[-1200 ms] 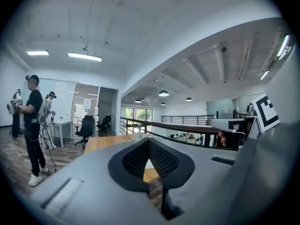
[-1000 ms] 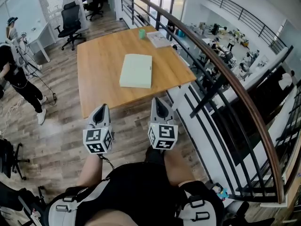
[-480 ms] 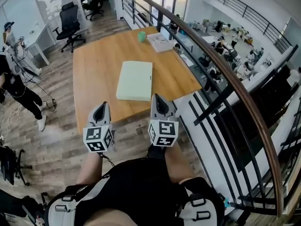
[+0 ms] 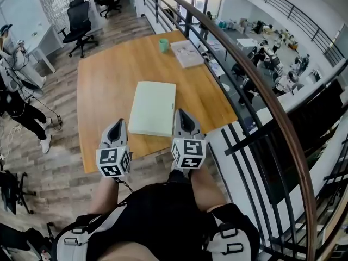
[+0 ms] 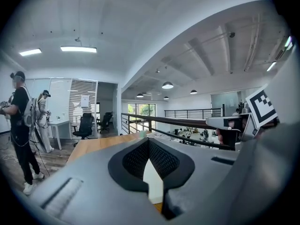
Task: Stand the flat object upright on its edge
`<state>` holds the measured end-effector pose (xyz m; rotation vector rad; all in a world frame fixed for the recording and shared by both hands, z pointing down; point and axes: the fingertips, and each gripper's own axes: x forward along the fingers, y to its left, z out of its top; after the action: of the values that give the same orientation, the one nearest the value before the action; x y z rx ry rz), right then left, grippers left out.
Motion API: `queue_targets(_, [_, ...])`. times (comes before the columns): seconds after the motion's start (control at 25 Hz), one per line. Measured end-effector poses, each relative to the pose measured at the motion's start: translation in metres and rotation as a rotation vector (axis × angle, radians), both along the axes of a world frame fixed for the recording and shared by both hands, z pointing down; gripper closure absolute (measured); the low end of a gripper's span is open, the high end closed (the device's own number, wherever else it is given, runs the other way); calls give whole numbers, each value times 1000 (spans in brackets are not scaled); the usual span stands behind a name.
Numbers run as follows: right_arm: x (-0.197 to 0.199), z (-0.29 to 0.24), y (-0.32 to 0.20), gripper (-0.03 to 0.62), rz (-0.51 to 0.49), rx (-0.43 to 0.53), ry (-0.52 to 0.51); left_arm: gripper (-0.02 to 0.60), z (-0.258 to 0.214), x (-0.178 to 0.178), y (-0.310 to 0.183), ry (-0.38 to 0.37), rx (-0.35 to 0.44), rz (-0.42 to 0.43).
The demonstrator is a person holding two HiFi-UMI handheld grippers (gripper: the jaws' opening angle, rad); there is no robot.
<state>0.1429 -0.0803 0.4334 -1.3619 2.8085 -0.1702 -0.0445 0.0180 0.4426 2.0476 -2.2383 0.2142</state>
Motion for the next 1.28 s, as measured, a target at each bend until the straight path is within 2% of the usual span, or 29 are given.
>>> queue_targets(0.2, [-17, 2, -59, 595, -46, -15, 12, 580, 3, -12, -58, 18, -15, -29])
queue_targets(0.56, [-29, 7, -160, 595, -125, -53, 34, 580, 2, -20, -151, -4, -43, -95])
queue_targets(0.84, [-54, 18, -189, 595, -158, -86, 44, 580, 2, -46, -173, -19, -63, -130])
queue_targets(1.04, [-73, 23, -204, 595, -110, -105, 31, 580, 4, -77, -184, -7, -69, -130])
queue_targets(1.28, [-76, 32, -218, 595, -56, -104, 52, 580, 10, -99, -196, 24, -56, -136])
